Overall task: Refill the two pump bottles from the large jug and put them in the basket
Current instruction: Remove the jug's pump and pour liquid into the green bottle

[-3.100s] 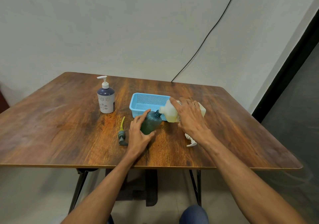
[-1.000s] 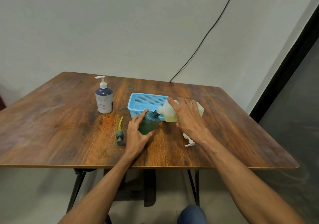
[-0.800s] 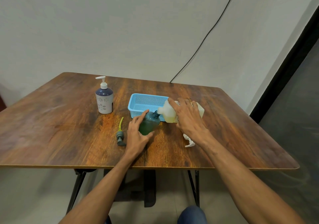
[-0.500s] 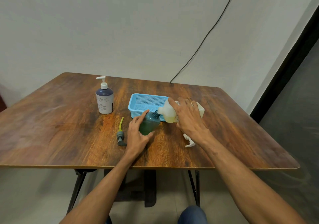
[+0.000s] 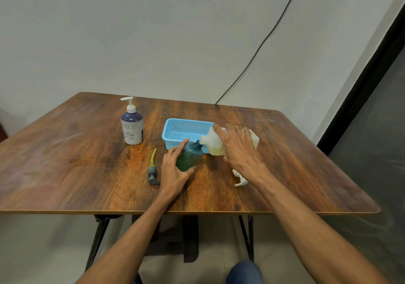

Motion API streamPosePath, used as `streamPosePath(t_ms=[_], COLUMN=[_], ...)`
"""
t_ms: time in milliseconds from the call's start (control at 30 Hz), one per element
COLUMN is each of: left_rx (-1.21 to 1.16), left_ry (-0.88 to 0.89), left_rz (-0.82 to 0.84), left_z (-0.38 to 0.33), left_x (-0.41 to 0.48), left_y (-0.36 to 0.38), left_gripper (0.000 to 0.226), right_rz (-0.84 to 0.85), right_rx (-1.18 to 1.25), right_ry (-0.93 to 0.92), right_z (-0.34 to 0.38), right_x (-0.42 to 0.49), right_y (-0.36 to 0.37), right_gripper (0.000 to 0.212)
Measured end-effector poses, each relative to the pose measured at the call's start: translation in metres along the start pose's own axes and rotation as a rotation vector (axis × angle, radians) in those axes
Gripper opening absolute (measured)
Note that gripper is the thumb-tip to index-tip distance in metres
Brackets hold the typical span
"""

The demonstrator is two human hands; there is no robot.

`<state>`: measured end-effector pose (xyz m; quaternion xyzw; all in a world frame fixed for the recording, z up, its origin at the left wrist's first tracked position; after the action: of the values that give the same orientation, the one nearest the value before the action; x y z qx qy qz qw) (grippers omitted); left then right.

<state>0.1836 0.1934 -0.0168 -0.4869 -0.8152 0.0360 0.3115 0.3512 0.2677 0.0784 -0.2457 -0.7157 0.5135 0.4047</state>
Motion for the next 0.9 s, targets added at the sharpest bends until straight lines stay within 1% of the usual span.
streamPosePath(t_ms=[900], left_rx=[0.000], left_ry=[0.002], left_rz=[0.000], left_z=[0.0051], left_x=[0.0007], left_y=[0.0015], left_gripper=[0.087], right_rz=[0.015], right_rx=[-0.035], right_ry=[-0.012], right_z=[0.0009], right_x=[0.0004], right_y=[-0.0045], right_gripper=[0.094])
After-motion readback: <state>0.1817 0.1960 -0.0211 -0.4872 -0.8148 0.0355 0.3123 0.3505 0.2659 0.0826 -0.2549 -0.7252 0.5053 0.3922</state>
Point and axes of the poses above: each hand's wrist, its own x-axis towards the middle knuckle, its own y-axis out of the palm, z = x × y, the point moved 6 cm from there along x, towards the middle knuckle, and after that the axes turned 2 degrees about z, right-handed, at the moved point
